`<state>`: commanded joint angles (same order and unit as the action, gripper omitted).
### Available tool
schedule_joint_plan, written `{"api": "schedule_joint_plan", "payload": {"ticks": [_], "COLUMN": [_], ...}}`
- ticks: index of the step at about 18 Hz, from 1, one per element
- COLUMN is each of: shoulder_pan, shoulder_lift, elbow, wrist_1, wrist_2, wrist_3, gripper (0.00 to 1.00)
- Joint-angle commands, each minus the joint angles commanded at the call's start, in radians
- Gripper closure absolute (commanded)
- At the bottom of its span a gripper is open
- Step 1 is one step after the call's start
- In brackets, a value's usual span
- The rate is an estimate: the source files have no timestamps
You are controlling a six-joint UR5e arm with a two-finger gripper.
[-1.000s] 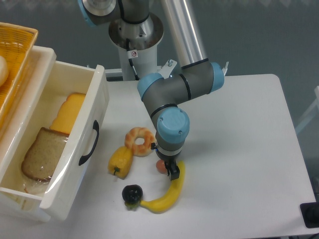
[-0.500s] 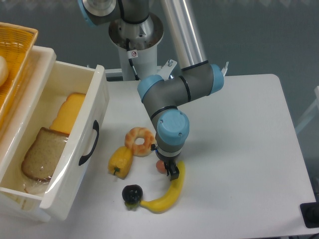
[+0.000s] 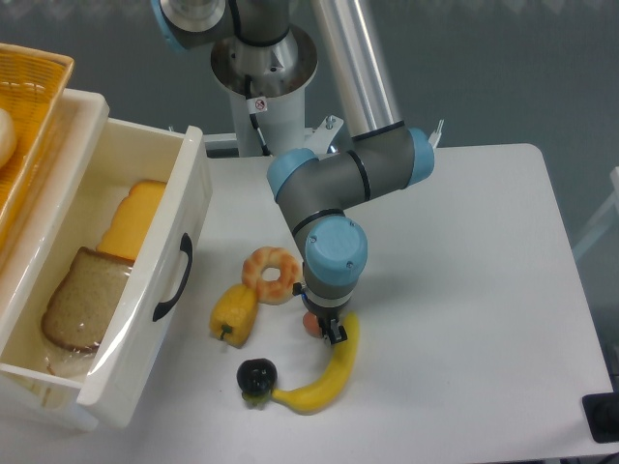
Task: Pick up the egg
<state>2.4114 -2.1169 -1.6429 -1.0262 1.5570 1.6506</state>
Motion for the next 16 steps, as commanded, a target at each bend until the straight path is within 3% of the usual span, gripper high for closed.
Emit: {"api": "schedule_joint_plan", "payload": {"ticks": [3, 9, 16], "shoulder_pan": [0.0, 0.006, -0.002], "shoulder_lift": [0.003, 0.017, 0.086], "elbow": [0.005, 0.043, 0.063], "wrist_1": [-0.002, -0.005, -0.006], "wrist_2": [0.0, 0.0, -0.05], "wrist_3": [0.002, 0.009, 0.018], "gripper": [0.8, 0.81, 0.81]}}
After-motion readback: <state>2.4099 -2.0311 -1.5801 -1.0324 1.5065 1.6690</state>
